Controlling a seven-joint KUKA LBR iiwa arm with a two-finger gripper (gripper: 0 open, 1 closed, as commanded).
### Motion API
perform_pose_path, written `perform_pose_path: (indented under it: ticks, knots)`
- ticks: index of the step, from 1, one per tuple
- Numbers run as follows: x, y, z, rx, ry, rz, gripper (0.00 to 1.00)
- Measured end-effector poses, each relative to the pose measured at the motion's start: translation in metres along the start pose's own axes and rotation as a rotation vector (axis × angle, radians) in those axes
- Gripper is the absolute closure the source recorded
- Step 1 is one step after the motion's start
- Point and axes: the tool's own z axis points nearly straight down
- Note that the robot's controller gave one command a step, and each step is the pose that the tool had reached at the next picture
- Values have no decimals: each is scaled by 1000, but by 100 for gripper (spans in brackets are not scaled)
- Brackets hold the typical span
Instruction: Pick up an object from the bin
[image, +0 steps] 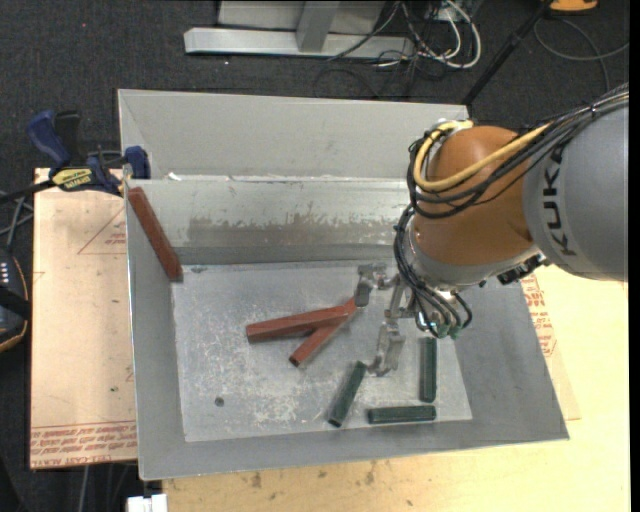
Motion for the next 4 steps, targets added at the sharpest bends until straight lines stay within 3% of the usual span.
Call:
perform_pose_path:
  ticks: [1,2,3,4]
  knots:
    - [0,0,0,0,0,1,0]
    - [-36,10,60,0,-7,-75,0]
    - [-90,40,55,0,0,-289,0]
    - [-92,36,52,-1,-5,-269,0]
